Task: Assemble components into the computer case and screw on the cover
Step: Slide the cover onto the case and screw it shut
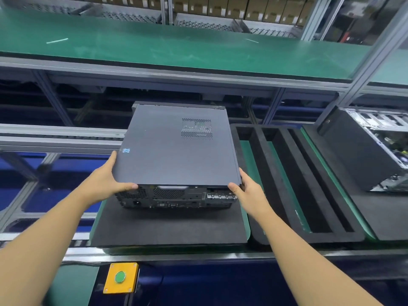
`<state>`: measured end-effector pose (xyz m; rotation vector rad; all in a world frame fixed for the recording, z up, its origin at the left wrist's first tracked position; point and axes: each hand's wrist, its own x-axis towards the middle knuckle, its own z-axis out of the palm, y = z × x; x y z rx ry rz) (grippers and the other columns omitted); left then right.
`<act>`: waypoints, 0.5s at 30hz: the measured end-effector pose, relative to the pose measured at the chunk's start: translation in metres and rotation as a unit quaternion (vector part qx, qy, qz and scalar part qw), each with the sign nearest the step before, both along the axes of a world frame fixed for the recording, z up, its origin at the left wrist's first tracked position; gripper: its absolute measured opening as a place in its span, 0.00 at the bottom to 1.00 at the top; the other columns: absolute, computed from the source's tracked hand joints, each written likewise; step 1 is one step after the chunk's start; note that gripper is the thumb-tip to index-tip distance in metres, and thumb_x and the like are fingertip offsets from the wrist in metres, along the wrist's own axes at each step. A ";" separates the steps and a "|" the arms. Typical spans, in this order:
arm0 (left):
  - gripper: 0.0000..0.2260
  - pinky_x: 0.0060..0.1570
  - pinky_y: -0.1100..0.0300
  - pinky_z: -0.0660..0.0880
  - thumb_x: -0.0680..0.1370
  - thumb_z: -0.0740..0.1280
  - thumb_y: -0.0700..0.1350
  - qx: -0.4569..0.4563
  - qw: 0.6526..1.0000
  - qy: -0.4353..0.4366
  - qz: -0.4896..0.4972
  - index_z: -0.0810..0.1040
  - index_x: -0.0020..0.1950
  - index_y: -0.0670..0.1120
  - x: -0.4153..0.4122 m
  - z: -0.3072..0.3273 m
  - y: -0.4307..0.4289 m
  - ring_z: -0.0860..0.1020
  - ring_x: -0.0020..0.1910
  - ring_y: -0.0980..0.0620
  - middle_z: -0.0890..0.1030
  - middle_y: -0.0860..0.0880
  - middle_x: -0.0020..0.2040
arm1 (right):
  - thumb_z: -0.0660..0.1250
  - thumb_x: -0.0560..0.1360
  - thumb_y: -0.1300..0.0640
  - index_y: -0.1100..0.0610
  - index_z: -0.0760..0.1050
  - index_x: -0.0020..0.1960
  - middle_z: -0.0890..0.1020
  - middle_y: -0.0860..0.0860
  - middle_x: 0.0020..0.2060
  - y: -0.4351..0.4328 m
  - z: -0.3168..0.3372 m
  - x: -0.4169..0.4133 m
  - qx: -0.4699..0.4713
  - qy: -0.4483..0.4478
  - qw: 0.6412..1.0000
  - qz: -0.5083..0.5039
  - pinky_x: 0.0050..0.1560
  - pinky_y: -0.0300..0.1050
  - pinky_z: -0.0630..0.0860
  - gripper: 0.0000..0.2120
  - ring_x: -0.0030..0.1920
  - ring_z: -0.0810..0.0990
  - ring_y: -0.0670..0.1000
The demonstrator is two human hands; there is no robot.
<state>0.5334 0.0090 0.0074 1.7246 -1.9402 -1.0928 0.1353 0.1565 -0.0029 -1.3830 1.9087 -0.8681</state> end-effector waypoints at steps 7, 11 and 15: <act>0.50 0.55 0.56 0.71 0.64 0.81 0.55 -0.046 0.998 0.034 0.027 0.54 0.79 0.59 -0.005 -0.012 0.007 0.74 0.61 0.50 0.74 0.57 0.65 | 0.63 0.83 0.47 0.47 0.65 0.79 0.77 0.32 0.62 0.005 -0.007 0.019 -0.037 -0.010 0.997 -0.069 0.65 0.30 0.69 0.26 0.57 0.75 0.28; 0.47 0.54 0.56 0.71 0.66 0.80 0.54 -0.065 0.997 0.031 0.025 0.56 0.78 0.59 -0.007 -0.012 0.009 0.74 0.59 0.51 0.74 0.58 0.63 | 0.63 0.82 0.44 0.53 0.63 0.81 0.77 0.49 0.71 0.006 -0.008 0.026 -0.036 -0.025 0.994 -0.105 0.72 0.54 0.71 0.30 0.69 0.76 0.52; 0.46 0.55 0.55 0.70 0.68 0.80 0.53 -0.074 0.996 0.027 0.038 0.56 0.78 0.58 -0.007 -0.014 0.012 0.73 0.59 0.51 0.72 0.60 0.63 | 0.63 0.81 0.42 0.54 0.63 0.81 0.78 0.52 0.70 0.005 -0.009 0.032 -0.033 -0.015 0.991 -0.127 0.71 0.56 0.72 0.31 0.70 0.76 0.56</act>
